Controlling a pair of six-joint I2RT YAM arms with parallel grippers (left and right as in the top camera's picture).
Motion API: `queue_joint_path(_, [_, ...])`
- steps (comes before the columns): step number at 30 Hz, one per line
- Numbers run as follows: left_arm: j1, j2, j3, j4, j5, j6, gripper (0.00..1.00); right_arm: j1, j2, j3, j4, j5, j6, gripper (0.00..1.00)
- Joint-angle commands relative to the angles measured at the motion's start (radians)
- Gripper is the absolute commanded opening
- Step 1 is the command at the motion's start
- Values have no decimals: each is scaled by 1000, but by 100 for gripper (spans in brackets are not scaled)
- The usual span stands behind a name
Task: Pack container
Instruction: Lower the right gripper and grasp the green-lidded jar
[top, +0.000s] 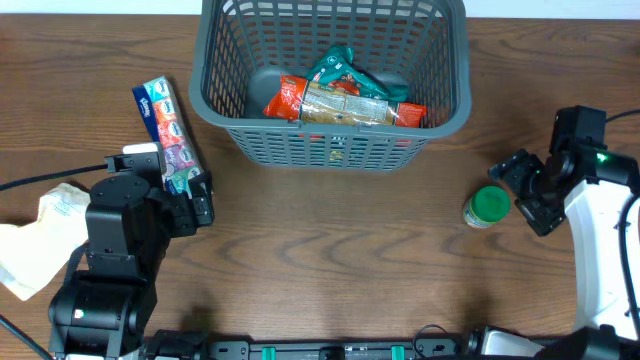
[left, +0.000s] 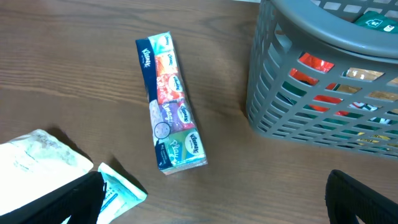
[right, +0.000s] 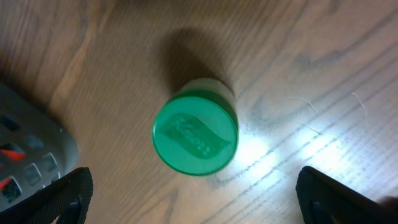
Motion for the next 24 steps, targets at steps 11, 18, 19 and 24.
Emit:
queue_joint_path(11, [-3,0,20,0,-8,-5,99,12,175,-11,49,-2,5,91])
queue_joint_path(18, [-3,0,20,0,-9,-5,99,35,231,-24,97,2,16,91])
queue_joint_path(19, [-3,0,20,0,-8,-5,99,38,237,-27,104,3,17,91])
queue_joint_path(24, [-3,0,20,1,-8,-5,99,47,267,-54,127,21,24,90])
